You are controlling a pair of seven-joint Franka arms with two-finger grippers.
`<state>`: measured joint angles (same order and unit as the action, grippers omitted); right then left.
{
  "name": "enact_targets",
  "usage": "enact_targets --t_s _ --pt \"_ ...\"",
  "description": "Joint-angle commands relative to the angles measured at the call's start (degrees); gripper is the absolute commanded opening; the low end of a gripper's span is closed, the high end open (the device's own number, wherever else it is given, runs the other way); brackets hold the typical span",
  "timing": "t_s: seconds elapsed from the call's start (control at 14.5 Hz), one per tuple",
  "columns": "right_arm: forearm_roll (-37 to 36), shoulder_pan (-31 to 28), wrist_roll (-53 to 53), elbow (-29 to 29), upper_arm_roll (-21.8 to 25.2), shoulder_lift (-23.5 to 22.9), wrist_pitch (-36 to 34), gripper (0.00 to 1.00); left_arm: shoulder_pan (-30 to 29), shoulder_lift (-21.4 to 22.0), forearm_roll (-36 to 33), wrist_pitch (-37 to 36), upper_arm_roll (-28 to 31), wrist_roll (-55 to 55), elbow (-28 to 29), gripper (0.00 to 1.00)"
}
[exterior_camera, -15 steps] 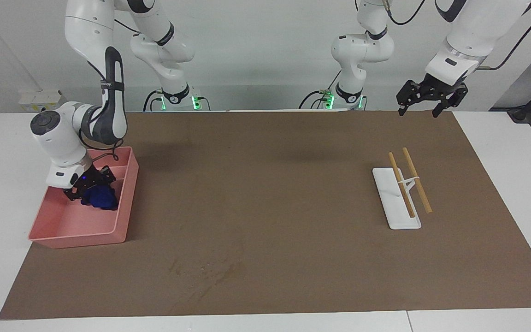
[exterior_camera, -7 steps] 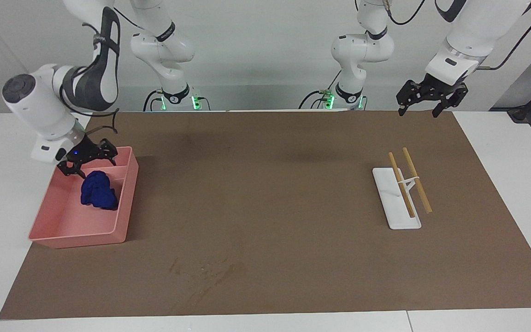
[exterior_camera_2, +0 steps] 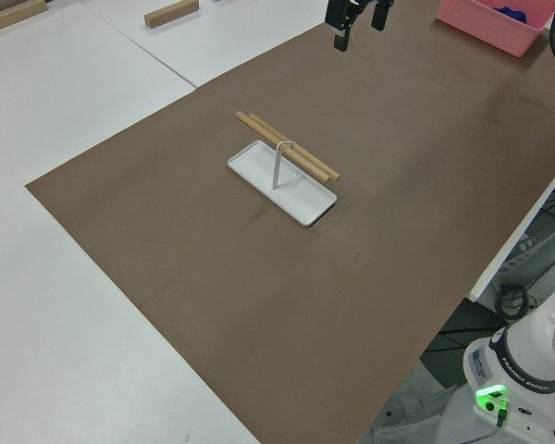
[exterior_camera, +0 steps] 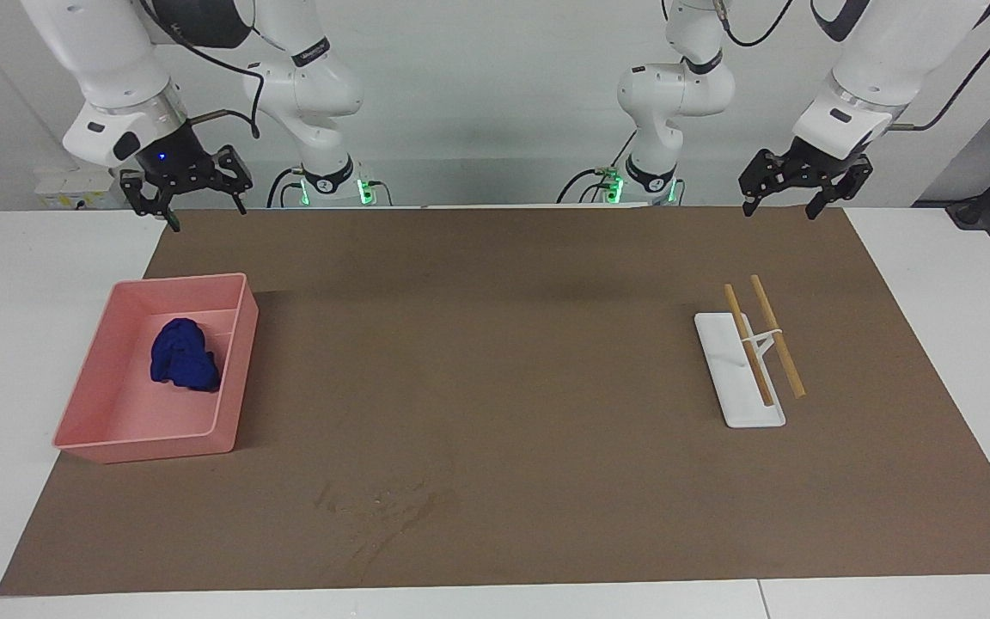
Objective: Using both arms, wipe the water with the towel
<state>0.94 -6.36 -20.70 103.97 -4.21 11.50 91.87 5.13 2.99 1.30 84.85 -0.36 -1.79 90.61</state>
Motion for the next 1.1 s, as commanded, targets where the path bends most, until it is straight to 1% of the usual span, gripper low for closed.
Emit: enact_targets --t_s 0.0,0.14,0.28,0.48,0.55,0.62,0.69,0.83,1.03 --pt "0.65 -0.67 4.43 -2.46 -2.29 -0.69 -2.22 1.0 0.32 1.5 0.55 0.22 0.27 0.65 1.67 1.0" --pt "0.65 -0.67 6.89 -2.55 -3.35 -0.6 -2.23 1.0 0.32 1.5 0.55 0.22 0.44 0.65 1.67 1.0" --pt "1.17 -1.9 8.04 -2.64 -5.27 -0.69 -2.22 1.0 0.32 1.5 0.55 0.22 0.27 0.65 1.67 1.0" --pt "1.17 -1.9 8.31 -3.08 -5.2 -1.04 -0.74 1.0 0.32 1.5 0.55 0.22 0.44 0.65 1.67 1.0" --pt "0.74 -1.99 8.4 -3.77 -5.2 -1.82 0.23 1.0 0.32 1.5 0.55 0.22 0.44 0.65 1.67 1.0" --pt "0.91 -2.08 8.75 -6.56 -5.2 -4.09 -0.72 1.0 0.32 1.5 0.55 0.22 0.27 0.65 1.67 1.0" --pt "0.21 -2.17 8.84 -10.94 -5.2 -7.34 -2.56 1.0 0.32 1.5 0.55 0.22 0.27 0.65 1.67 1.0" --pt "-0.05 -2.08 10.76 -20.96 -5.02 -13.93 -9.14 1.0 0.32 1.5 0.55 0.22 0.44 0.65 1.67 1.0" --pt "-0.32 -1.82 11.12 -20.57 -4.41 -14.14 -9.52 1.0 0.32 1.5 0.55 0.22 0.44 0.65 1.67 1.0"
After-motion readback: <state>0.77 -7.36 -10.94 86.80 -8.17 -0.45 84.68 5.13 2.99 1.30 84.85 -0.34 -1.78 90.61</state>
